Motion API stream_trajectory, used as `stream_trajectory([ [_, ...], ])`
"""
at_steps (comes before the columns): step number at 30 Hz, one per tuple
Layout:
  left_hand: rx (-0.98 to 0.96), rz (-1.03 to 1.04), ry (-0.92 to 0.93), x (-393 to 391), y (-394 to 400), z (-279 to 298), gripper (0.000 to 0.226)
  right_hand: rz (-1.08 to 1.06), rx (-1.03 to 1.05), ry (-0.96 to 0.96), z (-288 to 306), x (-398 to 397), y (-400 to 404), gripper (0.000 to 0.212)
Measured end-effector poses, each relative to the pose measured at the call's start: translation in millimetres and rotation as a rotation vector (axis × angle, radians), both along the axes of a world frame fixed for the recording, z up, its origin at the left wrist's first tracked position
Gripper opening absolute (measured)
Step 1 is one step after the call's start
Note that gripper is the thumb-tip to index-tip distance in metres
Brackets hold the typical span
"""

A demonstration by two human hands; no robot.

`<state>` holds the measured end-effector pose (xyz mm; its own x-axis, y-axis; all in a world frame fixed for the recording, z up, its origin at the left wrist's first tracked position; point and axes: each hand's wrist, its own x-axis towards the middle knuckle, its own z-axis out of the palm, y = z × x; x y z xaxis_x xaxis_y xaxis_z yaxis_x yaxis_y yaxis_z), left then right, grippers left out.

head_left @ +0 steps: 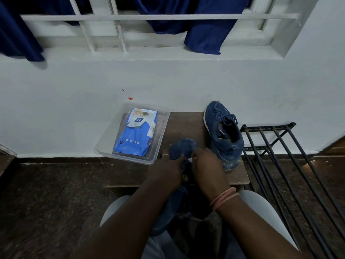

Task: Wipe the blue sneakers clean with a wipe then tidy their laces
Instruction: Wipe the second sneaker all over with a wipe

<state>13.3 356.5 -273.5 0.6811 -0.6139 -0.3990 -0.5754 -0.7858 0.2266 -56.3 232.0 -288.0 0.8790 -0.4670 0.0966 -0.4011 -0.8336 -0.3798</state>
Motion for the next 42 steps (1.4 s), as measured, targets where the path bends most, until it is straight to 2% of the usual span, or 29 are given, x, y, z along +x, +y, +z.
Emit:
stream_trajectory([
  [3,0.003,0.001,0.030,0,0,1,0.072,-0.034,0.085,-0.002,0,18,-6,0.029],
  [7,-0.002,0.010,0.061,4,-1,0,0.070,0.092,-0.146,0.104,2,42,-8,0.023],
  [9,-0.002,0.005,0.068,5,-1,-1,0.070,0.136,-0.258,0.088,6,52,-8,0.019],
  [12,0.001,-0.002,0.086,5,-1,-1,0.072,0.122,-0.320,0.104,10,57,-13,0.021],
  [15,-0.007,-0.014,0.084,9,0,-2,0.067,0.152,-0.296,0.211,14,51,-10,0.024],
  [19,-0.042,0.047,0.087,5,1,5,0.052,0.113,-0.095,0.297,19,29,6,0.030],
  [22,-0.107,0.086,0.068,1,2,6,0.054,0.100,0.081,0.281,20,12,1,0.024],
  [24,-0.163,0.135,0.106,2,0,7,0.067,-0.017,0.277,0.194,20,-1,-12,0.013],
  [26,-0.221,0.158,0.098,6,-5,12,0.074,-0.051,0.498,0.071,18,-14,-24,0.013],
  [29,-0.348,0.162,0.054,7,-20,26,0.063,-0.088,0.785,-0.133,11,-36,-30,0.021],
  [31,-0.421,0.197,0.027,6,-31,34,0.057,-0.053,0.839,-0.219,7,-46,-26,0.020],
  [35,-0.480,0.300,0.005,3,-41,32,0.048,0.005,0.924,-0.277,0,-53,-15,0.017],
  [38,-0.499,0.397,0.027,-3,-37,30,0.058,-0.078,0.992,-0.215,7,-54,-18,0.015],
  [40,-0.526,0.482,-0.002,-6,-30,35,0.049,-0.162,1.078,-0.194,16,-56,-25,0.014],
  [42,-0.560,0.580,-0.029,-13,-23,44,0.037,-0.213,1.197,-0.257,29,-57,-33,0.016],
])
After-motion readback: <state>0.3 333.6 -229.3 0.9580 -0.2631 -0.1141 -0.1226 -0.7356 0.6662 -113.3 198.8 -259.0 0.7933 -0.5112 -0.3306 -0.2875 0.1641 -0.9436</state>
